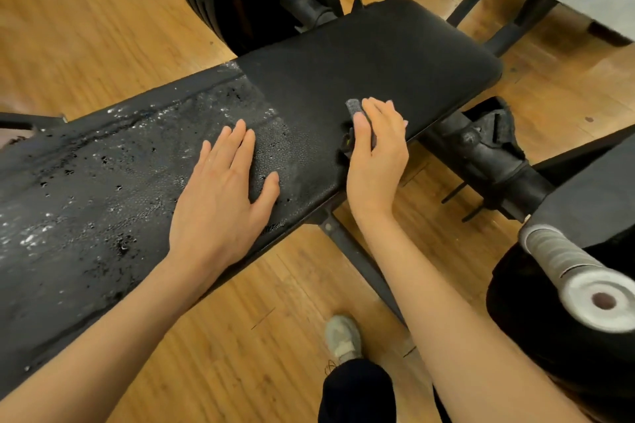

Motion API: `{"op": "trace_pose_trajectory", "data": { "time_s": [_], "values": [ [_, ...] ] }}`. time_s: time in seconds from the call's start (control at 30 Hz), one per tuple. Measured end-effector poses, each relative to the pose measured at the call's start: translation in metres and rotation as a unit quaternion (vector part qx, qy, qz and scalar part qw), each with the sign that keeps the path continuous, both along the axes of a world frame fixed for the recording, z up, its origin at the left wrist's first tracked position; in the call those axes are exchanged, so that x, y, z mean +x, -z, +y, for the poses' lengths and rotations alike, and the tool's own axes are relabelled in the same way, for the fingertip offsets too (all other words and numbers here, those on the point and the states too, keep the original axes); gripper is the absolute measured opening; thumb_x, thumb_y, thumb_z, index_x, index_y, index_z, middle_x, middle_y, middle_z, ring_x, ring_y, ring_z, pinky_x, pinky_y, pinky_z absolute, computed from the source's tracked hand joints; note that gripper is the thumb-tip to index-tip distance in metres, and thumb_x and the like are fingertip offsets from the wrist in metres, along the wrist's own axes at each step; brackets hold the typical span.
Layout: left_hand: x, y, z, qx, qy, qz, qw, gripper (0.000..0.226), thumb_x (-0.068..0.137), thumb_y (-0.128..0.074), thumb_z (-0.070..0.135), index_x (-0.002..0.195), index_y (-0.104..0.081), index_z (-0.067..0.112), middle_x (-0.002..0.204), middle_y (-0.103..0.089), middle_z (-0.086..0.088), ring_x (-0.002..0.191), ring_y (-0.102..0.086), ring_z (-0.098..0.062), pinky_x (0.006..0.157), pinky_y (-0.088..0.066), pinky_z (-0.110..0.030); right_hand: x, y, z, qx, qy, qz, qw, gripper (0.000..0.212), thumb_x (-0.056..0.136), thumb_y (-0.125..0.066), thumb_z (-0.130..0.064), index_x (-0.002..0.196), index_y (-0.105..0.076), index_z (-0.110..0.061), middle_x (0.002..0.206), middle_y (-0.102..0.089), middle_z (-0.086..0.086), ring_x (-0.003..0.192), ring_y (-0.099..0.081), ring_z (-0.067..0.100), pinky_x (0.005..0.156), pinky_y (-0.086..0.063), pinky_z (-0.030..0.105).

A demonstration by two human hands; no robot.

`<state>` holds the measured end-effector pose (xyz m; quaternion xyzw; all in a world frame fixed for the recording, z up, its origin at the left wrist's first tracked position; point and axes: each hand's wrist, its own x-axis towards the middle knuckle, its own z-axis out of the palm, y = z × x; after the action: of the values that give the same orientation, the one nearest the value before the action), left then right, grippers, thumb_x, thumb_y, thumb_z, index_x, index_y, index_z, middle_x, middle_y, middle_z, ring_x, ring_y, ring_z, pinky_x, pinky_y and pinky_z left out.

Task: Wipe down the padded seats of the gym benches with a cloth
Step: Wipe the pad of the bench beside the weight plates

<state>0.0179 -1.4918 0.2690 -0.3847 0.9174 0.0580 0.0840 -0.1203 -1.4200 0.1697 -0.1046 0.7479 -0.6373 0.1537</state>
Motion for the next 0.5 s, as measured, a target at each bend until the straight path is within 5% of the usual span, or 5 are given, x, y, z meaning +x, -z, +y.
{"op": "trace_pose_trajectory", "data": {
  "time_s": [0.07,0.2,0.33,0.5],
  "values": [
    [0.001,-0.001,0.000,0.011,0.012,0.015,1.000,0.068,0.100,-0.032,0.047,0.158,-0.021,0.014,0.167,-0.014,0.002,0.154,-0.004,-0.010,0.122,0.004,-0.025,0.012,-0.005,0.004,-0.018,0.033,-0.010,0.999,0.042,0.093,-0.066,-0.024,0.131,-0.059,-0.009,0.139,-0.055,0.002,0.142,-0.035,0.015,0.119,-0.025,0.046],
    [0.005,-0.005,0.001,0.084,0.103,0.039,0.990,0.060,0.100,-0.032,0.041,0.157,-0.026,0.022,0.166,-0.013,0.014,0.151,0.000,0.003,0.121,0.006,-0.015,0.046,-0.017,0.005,-0.040,0.135,-0.059,0.988,0.057,0.093,-0.066,-0.019,0.144,-0.044,-0.011,0.153,-0.039,-0.001,0.147,-0.025,0.013,0.119,-0.023,0.027],
    [0.006,-0.005,-0.002,0.137,0.175,0.015,0.975,0.059,0.099,-0.030,0.042,0.156,-0.026,0.029,0.163,-0.016,0.021,0.148,-0.003,0.010,0.120,0.001,-0.012,0.107,-0.037,0.007,-0.118,0.156,-0.113,0.974,0.061,0.098,-0.060,-0.022,0.150,-0.028,-0.031,0.159,-0.024,-0.015,0.147,-0.017,0.002,0.119,-0.024,0.027],
    [0.008,-0.003,0.001,0.126,0.188,0.031,0.973,0.052,0.104,-0.031,0.042,0.155,-0.028,0.032,0.160,-0.019,0.025,0.146,-0.005,0.015,0.118,0.000,-0.009,0.080,-0.015,-0.003,-0.133,0.194,-0.122,0.964,0.047,0.102,-0.052,-0.021,0.147,-0.041,-0.018,0.159,-0.025,-0.014,0.144,-0.020,-0.005,0.115,-0.021,0.012]
  ]
}}
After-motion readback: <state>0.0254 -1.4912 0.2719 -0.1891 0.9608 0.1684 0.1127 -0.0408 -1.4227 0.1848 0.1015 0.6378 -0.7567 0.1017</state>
